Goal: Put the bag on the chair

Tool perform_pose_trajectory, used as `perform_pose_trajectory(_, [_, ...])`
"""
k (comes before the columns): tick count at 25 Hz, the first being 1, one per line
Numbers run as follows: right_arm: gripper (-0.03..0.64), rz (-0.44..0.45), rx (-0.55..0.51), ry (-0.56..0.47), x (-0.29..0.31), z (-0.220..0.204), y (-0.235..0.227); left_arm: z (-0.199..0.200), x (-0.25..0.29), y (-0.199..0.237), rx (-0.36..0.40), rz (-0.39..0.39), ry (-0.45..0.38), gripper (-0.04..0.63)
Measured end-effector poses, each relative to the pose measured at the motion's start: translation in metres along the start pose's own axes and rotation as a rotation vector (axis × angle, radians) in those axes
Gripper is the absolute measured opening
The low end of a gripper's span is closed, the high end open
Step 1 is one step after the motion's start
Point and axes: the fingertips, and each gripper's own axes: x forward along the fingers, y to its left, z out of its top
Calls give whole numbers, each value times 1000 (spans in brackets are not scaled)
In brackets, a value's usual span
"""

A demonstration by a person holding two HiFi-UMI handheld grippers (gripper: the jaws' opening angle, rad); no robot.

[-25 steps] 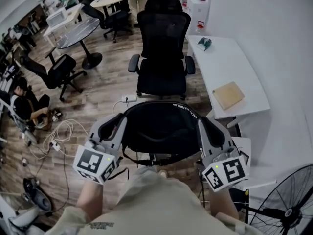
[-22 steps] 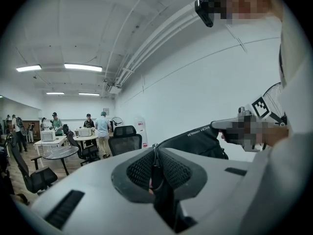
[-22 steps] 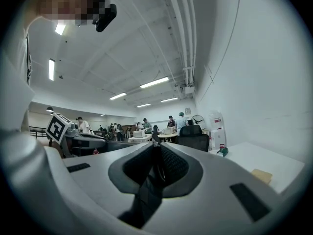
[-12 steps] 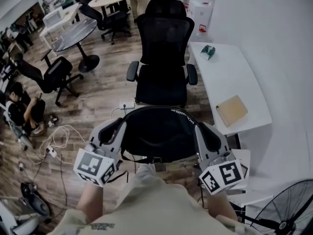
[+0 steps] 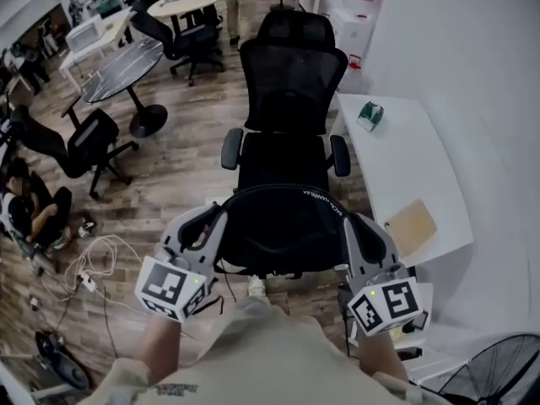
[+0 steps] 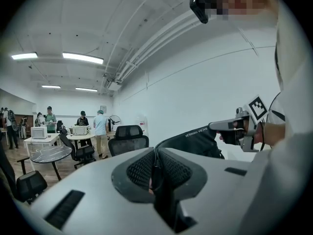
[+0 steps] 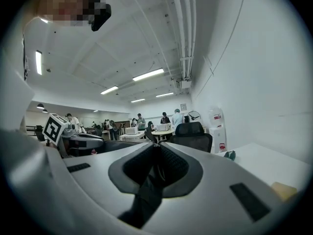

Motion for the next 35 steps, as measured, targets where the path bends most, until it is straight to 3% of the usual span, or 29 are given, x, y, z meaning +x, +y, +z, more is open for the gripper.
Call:
perform_pose_trajectory(6, [57,-31,8,-7,77,6,-9,6,51,68,15,-47,-2,55])
perform_pose_trajectory(12, [57,-49,9,-4,127,8,-18,2,91,107,-40,-65,2,54])
perform_pose_trajectory(20, [57,-53,4,19,181,23,-68,14,160,132,-100,-69,20,52])
perform_pose_trajectory(27, [57,-44,27,3,216,23,-109,20,209,141,-92,-54,31,52])
perform_pose_trajectory(35, [57,-6,70,-7,285,18,-186,25,302,163,-88,-13,60,52])
